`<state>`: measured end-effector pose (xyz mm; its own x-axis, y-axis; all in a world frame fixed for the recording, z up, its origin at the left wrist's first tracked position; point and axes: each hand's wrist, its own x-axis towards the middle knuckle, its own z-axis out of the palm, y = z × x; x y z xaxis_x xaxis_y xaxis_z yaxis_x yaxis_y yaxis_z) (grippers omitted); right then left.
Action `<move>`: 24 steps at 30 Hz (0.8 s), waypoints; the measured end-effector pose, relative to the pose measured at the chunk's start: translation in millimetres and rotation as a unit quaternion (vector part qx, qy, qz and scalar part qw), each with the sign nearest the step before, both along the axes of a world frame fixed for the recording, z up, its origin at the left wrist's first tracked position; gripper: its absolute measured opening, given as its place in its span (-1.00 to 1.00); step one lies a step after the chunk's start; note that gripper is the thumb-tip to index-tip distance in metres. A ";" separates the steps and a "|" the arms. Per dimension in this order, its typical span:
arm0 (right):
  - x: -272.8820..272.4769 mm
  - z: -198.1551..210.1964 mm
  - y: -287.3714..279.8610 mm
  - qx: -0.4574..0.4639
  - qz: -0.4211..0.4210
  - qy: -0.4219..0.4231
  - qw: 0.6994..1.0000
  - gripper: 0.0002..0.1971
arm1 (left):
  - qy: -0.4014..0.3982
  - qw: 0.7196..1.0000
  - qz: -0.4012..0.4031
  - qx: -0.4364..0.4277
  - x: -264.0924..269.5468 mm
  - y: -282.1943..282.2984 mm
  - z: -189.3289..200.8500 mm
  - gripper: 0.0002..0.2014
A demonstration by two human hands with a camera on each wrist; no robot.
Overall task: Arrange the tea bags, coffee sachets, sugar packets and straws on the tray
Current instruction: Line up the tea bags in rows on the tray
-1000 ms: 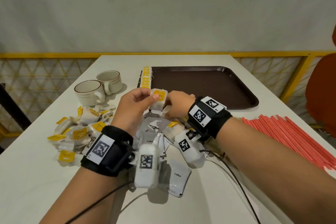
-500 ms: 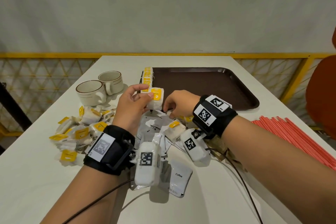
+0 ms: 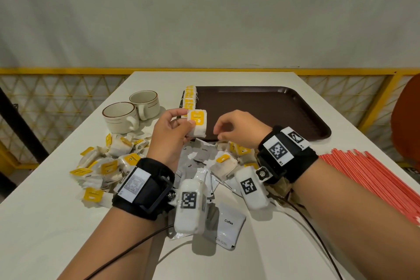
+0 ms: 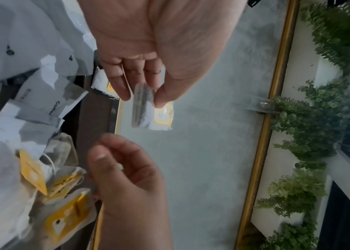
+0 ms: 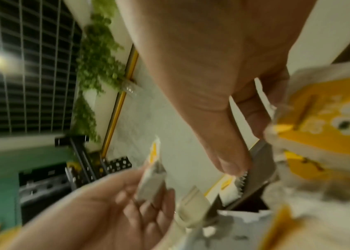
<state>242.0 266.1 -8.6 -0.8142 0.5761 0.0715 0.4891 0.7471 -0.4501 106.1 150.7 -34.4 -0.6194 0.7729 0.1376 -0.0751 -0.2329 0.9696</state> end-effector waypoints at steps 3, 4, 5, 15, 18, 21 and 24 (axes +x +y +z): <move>-7.0 -1.6 -4.4 0.026 0.003 -0.151 0.988 -0.80 | 0.008 1.000 0.002 -0.006 0.9 0.0 -1.0 -0.78; -8.6 0.0 -5.9 0.032 0.006 -0.172 0.984 -0.79 | 0.007 1.000 0.001 -0.006 1.2 -0.2 -0.8 -0.79; -9.7 2.2 -6.4 0.032 0.010 -0.177 0.984 -0.80 | 0.005 1.000 0.002 -0.006 0.8 -0.5 -0.7 -0.79; -10.9 6.0 -13.8 0.077 0.017 -0.241 0.967 -0.71 | 0.003 1.000 0.006 -0.011 0.0 0.7 -2.2 -0.79; -12.3 4.1 -13.3 0.092 0.012 -0.250 0.964 -0.68 | -0.002 1.000 0.013 -0.019 -1.4 0.7 -3.1 -0.80; -7.0 4.6 -9.7 0.061 0.010 -0.197 0.978 -0.75 | 0.004 1.000 0.017 -0.021 -1.8 -0.3 -2.9 -0.76; 7.5 10.2 -6.7 -0.030 -0.006 0.012 0.999 -0.88 | 0.026 0.999 0.012 -0.026 -0.4 -1.0 -1.7 -0.74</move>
<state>249.5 259.4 1.6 -0.8063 0.5888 0.0563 0.4858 0.7135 -0.5049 105.6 149.6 -36.1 -0.6304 0.7651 0.1311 -0.0190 -0.1841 0.9827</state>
